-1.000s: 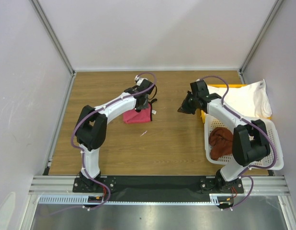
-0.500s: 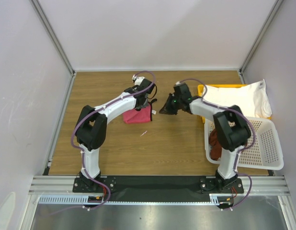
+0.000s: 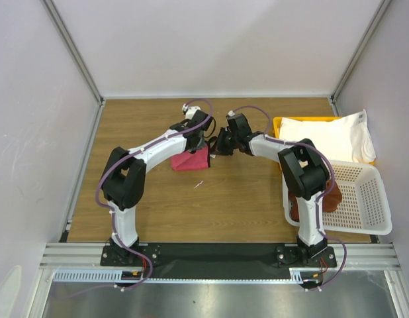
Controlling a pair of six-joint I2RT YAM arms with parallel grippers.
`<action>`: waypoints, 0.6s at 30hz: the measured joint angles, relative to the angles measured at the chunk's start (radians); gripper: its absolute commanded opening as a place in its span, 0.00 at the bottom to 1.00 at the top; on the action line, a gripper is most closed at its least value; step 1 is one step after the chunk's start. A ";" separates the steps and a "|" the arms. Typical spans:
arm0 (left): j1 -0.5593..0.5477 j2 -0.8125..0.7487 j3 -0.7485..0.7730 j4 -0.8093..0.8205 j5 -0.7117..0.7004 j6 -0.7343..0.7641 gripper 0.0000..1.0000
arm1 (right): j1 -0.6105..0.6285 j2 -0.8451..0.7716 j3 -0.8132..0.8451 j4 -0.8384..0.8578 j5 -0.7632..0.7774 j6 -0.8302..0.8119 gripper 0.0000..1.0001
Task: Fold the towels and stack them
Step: Fold the towel
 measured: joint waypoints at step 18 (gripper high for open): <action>0.000 0.000 -0.025 0.041 0.018 -0.051 0.00 | 0.051 0.082 0.031 -0.003 0.080 -0.044 0.00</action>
